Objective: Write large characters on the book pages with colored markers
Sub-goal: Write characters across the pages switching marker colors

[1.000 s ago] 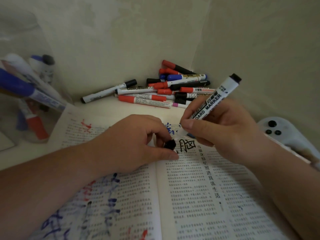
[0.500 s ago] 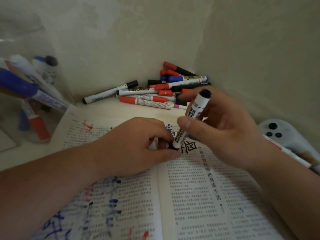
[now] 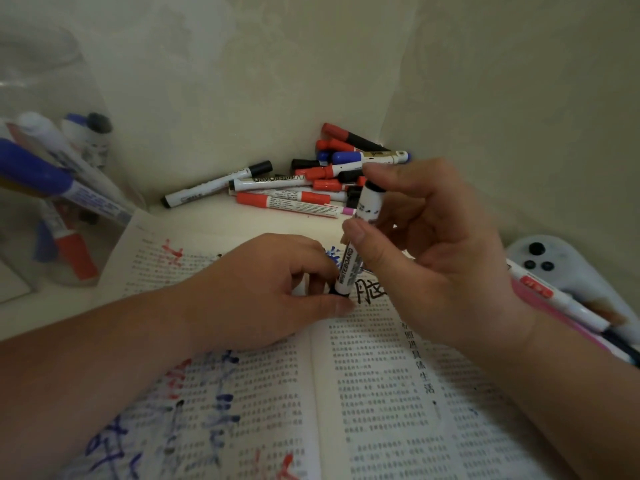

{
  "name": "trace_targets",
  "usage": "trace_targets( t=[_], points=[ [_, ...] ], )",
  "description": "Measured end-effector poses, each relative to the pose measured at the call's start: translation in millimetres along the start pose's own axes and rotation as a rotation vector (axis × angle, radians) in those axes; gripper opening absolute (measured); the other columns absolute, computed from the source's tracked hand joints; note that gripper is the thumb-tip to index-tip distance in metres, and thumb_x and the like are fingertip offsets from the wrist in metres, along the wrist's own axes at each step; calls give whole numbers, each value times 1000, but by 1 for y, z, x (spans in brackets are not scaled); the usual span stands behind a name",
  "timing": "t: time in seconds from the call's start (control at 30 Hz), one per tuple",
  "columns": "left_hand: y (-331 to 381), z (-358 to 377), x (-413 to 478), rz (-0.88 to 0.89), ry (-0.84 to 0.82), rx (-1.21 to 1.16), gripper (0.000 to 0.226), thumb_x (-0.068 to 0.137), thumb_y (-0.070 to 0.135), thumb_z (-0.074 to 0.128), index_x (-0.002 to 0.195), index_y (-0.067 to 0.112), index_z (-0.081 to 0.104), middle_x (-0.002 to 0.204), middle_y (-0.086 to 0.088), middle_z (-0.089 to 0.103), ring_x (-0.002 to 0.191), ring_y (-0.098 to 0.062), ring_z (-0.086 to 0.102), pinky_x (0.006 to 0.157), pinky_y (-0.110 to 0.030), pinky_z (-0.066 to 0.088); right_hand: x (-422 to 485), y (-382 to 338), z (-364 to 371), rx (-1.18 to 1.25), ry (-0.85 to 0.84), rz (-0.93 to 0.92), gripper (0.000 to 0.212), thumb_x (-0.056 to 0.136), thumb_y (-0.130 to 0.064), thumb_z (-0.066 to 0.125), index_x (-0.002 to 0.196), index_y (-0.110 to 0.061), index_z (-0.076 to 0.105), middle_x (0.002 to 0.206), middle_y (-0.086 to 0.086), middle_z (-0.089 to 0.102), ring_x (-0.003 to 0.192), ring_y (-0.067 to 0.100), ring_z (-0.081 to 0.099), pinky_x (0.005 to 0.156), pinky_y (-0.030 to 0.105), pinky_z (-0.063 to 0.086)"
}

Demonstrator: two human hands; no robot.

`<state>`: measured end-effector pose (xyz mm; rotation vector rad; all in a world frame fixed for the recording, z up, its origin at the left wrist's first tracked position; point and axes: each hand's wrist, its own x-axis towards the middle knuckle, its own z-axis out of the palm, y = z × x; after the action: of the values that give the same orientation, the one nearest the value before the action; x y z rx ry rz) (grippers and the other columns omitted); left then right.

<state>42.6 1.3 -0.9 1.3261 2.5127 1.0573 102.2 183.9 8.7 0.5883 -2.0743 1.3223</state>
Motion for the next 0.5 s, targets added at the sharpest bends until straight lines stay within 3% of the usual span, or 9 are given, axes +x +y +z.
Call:
trace_targets(
  t=[0.1, 0.27, 0.37, 0.5],
  points=[
    [-1, -1, -1, 8, -33, 9, 26, 82, 53, 69, 99, 35, 75, 88, 14, 67, 73, -2, 57, 64, -19, 42, -1, -2, 1, -68, -24, -28, 42, 92, -6, 69, 125, -26, 53, 81, 4, 58, 69, 26, 59, 59, 44, 52],
    [-1, -1, -2, 5, 15, 4, 21, 84, 56, 64, 71, 40, 60, 74, 23, 57, 69, -3, 54, 61, -14, 38, 2, -2, -4, -82, -26, -12, 40, 94, -15, 67, 126, -34, 53, 86, 11, 62, 69, 33, 61, 57, 47, 51],
    [-1, 0, -2, 10, 9, 17, 25, 85, 60, 55, 75, 38, 62, 78, 22, 57, 73, -3, 56, 62, -12, 38, 2, 1, -9, -145, -9, -21, 30, 96, -19, 64, 124, -28, 57, 88, 0, 60, 64, 32, 54, 54, 45, 46],
    [-6, 0, -2, -55, 82, -86, 17, 90, 45, 64, 78, 33, 64, 73, 14, 59, 66, -4, 53, 59, -14, 39, 6, 8, -13, -225, 111, 30, 28, 93, -24, 67, 119, -30, 58, 78, -3, 52, 64, 20, 49, 56, 38, 44]
  ],
)
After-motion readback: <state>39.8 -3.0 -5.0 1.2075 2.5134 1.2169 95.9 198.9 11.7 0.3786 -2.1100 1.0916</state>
